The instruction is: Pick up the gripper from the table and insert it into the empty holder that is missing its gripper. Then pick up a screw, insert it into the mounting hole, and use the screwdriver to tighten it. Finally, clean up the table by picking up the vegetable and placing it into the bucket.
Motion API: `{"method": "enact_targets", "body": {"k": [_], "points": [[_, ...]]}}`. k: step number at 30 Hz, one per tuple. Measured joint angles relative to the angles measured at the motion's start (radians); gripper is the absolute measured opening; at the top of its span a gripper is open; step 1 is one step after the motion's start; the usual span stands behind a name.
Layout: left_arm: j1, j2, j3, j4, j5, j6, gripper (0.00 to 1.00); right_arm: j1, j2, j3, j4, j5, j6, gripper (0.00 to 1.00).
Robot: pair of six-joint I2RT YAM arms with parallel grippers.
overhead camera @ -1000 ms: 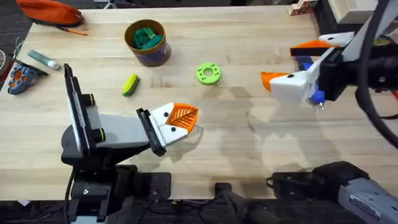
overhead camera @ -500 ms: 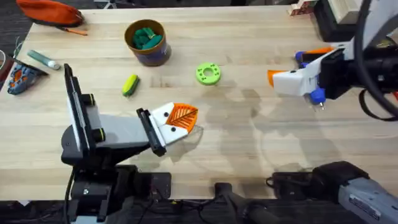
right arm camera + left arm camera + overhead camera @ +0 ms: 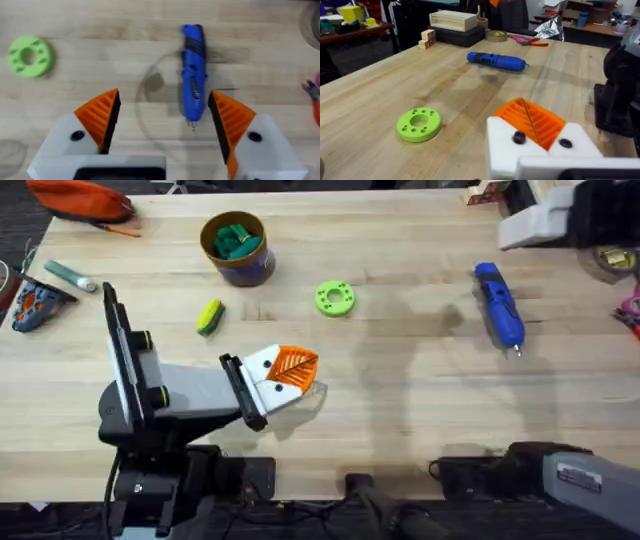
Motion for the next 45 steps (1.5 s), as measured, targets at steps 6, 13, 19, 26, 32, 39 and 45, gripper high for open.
{"method": "enact_targets", "body": {"k": [6, 13, 19, 26, 32, 39, 45], "points": [[0.000, 0.000, 0.000, 0.000, 0.000, 0.000, 0.015, -0.131, 0.126, 0.026, 0.005, 0.019, -0.046, 0.991], [0.000, 0.000, 0.000, 0.000, 0.000, 0.000, 0.015, -0.181, 0.311, 0.071, -0.012, 0.063, -0.103, 0.990], [0.000, 0.000, 0.000, 0.000, 0.000, 0.000, 0.015, -0.157, 0.483, 0.182, -0.016, 0.071, -0.182, 0.992], [0.000, 0.000, 0.000, 0.000, 0.000, 0.000, 0.015, -0.155, 0.587, 0.184, -0.022, 0.053, -0.197, 0.992], [0.000, 0.000, 0.000, 0.000, 0.000, 0.000, 0.015, -0.155, 0.594, 0.179, 0.013, 0.024, -0.206, 0.992], [0.000, 0.000, 0.000, 0.000, 0.000, 0.000, 0.015, -0.155, 0.594, 0.064, 0.107, 0.017, -0.229, 0.994], [0.000, 0.000, 0.000, 0.000, 0.000, 0.000, 0.015, -0.155, 0.594, 0.046, 0.147, 0.035, -0.252, 0.994]]}}
